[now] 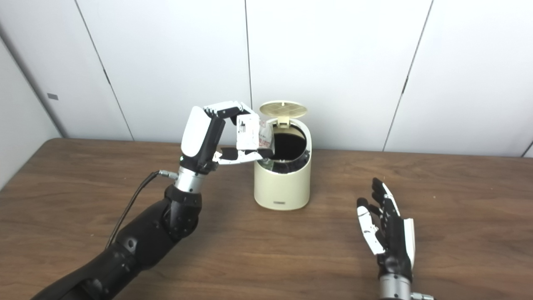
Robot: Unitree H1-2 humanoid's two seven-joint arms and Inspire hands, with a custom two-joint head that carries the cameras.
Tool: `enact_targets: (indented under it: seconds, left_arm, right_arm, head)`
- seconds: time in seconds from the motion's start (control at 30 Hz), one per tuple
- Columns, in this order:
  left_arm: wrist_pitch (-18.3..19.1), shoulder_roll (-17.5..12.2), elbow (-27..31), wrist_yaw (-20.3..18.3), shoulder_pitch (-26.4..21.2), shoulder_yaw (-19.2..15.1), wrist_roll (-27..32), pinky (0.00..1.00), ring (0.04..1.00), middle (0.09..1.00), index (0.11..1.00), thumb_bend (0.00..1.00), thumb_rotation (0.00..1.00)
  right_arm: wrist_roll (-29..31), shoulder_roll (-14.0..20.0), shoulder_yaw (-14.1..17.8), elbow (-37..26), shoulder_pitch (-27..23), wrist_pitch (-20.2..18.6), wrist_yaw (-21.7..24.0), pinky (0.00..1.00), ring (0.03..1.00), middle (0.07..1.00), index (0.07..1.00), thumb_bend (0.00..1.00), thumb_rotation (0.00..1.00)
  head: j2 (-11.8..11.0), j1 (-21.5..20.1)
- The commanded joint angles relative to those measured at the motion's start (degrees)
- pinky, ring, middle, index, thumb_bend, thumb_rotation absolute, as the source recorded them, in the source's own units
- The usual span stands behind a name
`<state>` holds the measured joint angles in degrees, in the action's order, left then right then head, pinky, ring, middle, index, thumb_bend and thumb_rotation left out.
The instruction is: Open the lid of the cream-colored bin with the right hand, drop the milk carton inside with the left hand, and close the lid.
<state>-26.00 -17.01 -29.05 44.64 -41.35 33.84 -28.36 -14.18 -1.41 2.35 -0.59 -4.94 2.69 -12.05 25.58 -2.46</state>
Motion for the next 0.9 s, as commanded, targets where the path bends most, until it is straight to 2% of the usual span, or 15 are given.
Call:
enact_targets:
  seconds: [0.0, 0.13, 0.23, 0.87]
  left_arm:
    - [-0.93, 0.19, -0.1, 1.56, -3.63, -0.15, 0.76, 0.36, 0.446, 0.477, 0.486, 0.51, 0.0]
    - [-0.93, 0.7, -1.1, 2.4, -3.96, 0.37, 0.57, 0.36, 0.438, 0.475, 0.49, 0.51, 0.0]
    - [-0.93, 0.86, -1.93, 3.25, -4.31, 1.08, 0.99, 0.36, 0.438, 0.476, 0.489, 0.51, 0.0]
    - [-0.93, 2.62, -5.07, 2.55, -4.9, 2.46, 2.99, 0.35, 0.435, 0.479, 0.489, 0.5, 0.0]
  right_arm:
    - [-0.4, -1.02, -0.5, -0.1, 1.12, 0.25, -0.78, 0.8, 0.883, 0.892, 0.875, 0.13, 0.65]
    - [-0.5, -1.24, -0.47, -0.17, 1.19, 0.51, -0.94, 0.79, 0.883, 0.892, 0.874, 0.13, 0.66]
    - [-1.06, -1.31, -0.59, -0.03, 1.26, 0.9, -1.35, 0.78, 0.874, 0.885, 0.868, 0.14, 0.71]
    - [-1.04, -2.16, -1.31, 0.12, 1.12, 1.51, -1.58, 0.8, 0.887, 0.894, 0.875, 0.16, 0.73]
  head:
    - [0.08, -0.17]
    - [0.12, -0.29]
    - [0.23, -0.35]
    - [0.69, -1.57]
